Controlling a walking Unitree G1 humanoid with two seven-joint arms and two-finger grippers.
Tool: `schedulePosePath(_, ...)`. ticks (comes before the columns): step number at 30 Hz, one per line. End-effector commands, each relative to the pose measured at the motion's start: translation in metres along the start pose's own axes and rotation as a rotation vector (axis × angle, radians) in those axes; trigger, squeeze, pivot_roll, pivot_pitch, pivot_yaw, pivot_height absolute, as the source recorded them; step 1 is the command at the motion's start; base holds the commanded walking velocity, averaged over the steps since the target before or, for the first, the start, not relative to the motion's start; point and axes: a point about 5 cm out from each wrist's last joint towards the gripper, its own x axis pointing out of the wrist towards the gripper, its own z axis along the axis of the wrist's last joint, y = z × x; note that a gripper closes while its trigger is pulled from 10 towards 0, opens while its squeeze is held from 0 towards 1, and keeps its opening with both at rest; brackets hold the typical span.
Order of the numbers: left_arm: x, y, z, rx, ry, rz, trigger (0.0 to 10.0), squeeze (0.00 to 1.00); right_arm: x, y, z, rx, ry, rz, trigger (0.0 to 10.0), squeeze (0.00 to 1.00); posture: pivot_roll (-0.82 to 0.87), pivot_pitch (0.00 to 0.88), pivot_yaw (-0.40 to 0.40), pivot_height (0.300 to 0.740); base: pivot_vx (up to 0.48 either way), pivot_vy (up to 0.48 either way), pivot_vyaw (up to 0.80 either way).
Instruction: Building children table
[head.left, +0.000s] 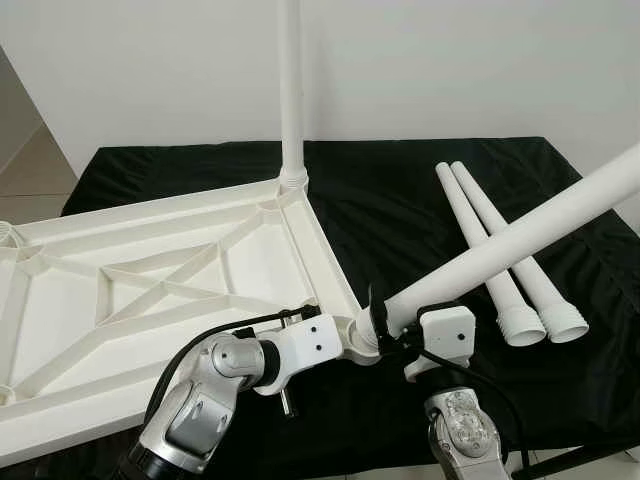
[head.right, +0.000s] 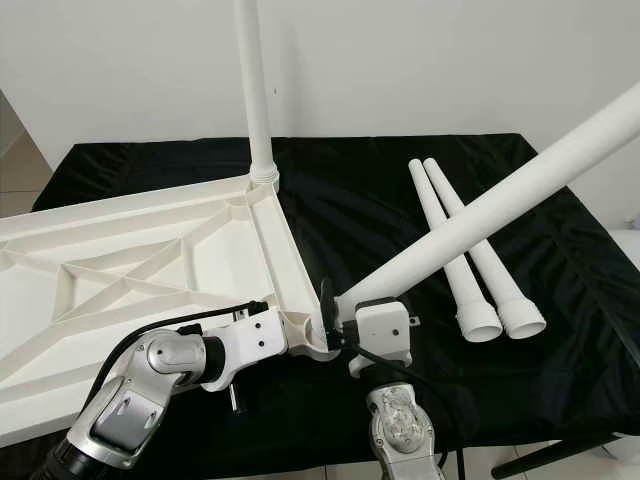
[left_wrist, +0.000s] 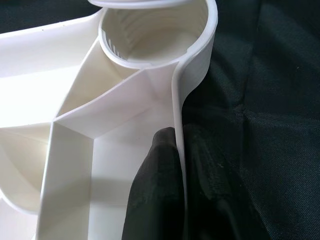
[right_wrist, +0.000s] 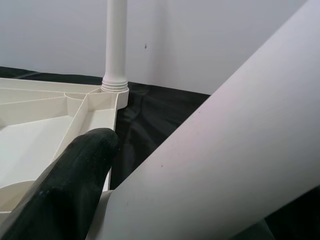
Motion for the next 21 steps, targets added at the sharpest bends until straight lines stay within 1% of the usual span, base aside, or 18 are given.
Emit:
schedulePosePath(1,0.0034,0.0011,-0.0153,-0.041,0.057,0.128,10.0,0.0,-0.006,0.0015,-0.0146,-0.005,0.084,0.012,9.5,0.0,-0.14,0.126,0.033,0.74,0.0,0.0,0.0)
schedulePosePath(2,0.0034,0.0012,-0.0153,-0.042,0.058,0.129,10.0,0.0,-0.006,0.0026,-0.0141,0.008,0.082,0.021,0.0,0.0,-0.14,0.129,0.032,0.74,0.0,0.0,0.0)
schedulePosePath(10,0.0037,0.0019,-0.0153,-0.043,0.058,0.133,10.0,0.0,-0.0049,0.0023,-0.0117,0.01,0.062,0.027,0.0,0.0,-0.14,0.13,0.03,0.74,0.0,0.0,0.0)
schedulePosePath(18,0.0047,0.0023,-0.0148,-0.046,0.055,0.135,10.0,0.0,-0.0014,0.0052,-0.0066,0.038,0.024,0.06,0.0,0.0,-0.14,0.129,0.028,0.74,0.0,0.0,0.0)
schedulePosePath(21,0.0047,0.0027,-0.0148,-0.047,0.055,0.136,10.0,0.0,-0.0007,0.0048,-0.0063,0.032,0.022,0.059,0.0,0.0,-0.14,0.129,0.028,0.74,0.0,0.0,0.0)
